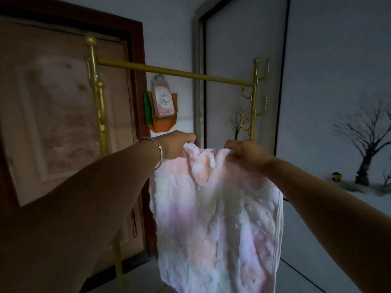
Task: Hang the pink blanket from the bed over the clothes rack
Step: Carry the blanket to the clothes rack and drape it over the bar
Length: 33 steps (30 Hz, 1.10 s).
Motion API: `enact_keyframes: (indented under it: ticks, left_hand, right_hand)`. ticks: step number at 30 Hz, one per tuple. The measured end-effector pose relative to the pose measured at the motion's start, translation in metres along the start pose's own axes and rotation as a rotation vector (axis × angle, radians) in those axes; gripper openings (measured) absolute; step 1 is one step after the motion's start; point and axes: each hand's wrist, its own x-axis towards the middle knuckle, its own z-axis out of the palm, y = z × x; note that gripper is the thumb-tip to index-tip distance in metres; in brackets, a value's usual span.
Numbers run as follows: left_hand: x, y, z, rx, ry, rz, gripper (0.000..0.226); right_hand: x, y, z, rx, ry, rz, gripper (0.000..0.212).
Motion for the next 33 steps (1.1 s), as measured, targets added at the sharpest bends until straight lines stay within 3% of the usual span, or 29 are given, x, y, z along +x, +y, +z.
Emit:
enact_keyframes:
  ticks: [8,11,13,15,16,19,22,24,26,32,33]
  left_hand:
    - [0.090,-0.017,0.022,-0.109,0.199,-0.041,0.018]
    - [0.118,-0.013,0.024,-0.079,0.305,-0.069,0.012]
    - [0.141,-0.008,0.025,-0.052,0.350,-0.078,0.010]
    - [0.160,-0.001,0.025,-0.085,0.372,-0.114,0.016]
    - [0.169,0.001,0.025,-0.107,0.391,-0.136,0.019]
    - [0.195,0.008,0.023,-0.167,0.470,-0.199,0.020]
    - [0.214,0.009,0.017,-0.172,0.526,-0.247,0.026]
    - [0.223,0.008,0.015,-0.172,0.539,-0.285,0.035]
    - [0.232,0.009,0.014,-0.182,0.567,-0.324,0.021]
    - [0.248,0.001,0.014,-0.141,0.634,-0.309,0.022]
    - [0.248,-0.001,0.015,-0.173,0.629,-0.302,0.030]
  right_hand:
    - [0.081,0.058,0.011,0.126,-0.035,-0.043,0.024]
    - [0.104,0.084,0.006,0.217,-0.135,-0.001,0.036]
    - [0.122,0.109,0.004,0.207,-0.198,0.047,0.012]
    - [0.136,0.126,0.003,0.141,-0.218,0.051,0.031]
    - [0.143,0.132,0.003,0.111,-0.214,0.043,0.037]
    - [0.162,0.144,0.003,0.149,-0.130,0.006,0.019]
    - [0.180,0.153,0.004,0.248,-0.058,-0.019,0.025]
    - [0.191,0.157,0.004,0.326,-0.007,-0.033,0.019]
    - [0.202,0.159,0.002,0.392,0.045,-0.021,0.010]
    - [0.228,0.157,0.006,0.587,0.043,0.091,0.021]
    - [0.231,0.158,0.006,0.630,0.057,0.124,0.024]
